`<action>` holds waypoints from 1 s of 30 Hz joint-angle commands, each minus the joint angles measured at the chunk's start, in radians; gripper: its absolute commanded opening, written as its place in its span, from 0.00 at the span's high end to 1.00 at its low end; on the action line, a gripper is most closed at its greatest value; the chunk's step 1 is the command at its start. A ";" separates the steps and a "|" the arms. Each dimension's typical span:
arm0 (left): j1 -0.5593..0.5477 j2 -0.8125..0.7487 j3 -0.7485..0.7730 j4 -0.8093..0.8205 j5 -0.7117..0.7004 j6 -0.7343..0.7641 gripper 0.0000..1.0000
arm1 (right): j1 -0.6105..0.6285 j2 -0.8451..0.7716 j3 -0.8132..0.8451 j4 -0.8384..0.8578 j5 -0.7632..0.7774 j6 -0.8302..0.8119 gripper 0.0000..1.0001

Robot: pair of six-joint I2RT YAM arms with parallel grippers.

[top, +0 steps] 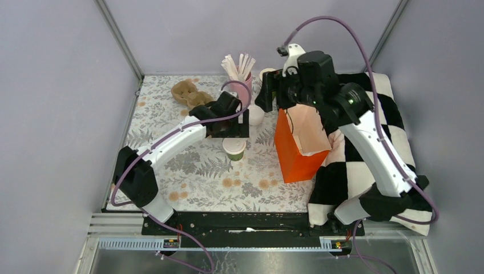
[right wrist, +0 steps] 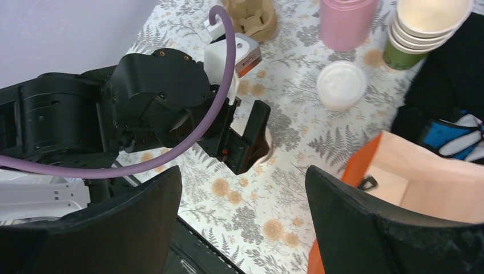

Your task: Pack the takeout coffee

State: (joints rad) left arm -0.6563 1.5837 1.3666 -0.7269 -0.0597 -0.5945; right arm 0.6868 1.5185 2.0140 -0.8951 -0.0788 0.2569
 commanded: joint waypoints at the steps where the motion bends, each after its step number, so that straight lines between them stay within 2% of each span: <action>1: -0.031 0.015 0.054 -0.049 -0.124 0.038 0.01 | -0.007 -0.066 -0.086 0.029 0.112 -0.041 0.14; 12: -0.105 0.091 0.088 -0.112 -0.198 0.038 0.01 | -0.009 -0.156 -0.206 0.056 0.130 -0.056 0.12; 30: -0.106 0.100 0.088 -0.135 -0.184 0.045 0.01 | -0.008 -0.149 -0.203 0.078 0.080 -0.029 0.13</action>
State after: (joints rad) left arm -0.7628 1.6974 1.4395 -0.8677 -0.2409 -0.5575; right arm 0.6842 1.3922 1.8008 -0.8593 0.0246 0.2207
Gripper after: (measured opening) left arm 0.988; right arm 0.874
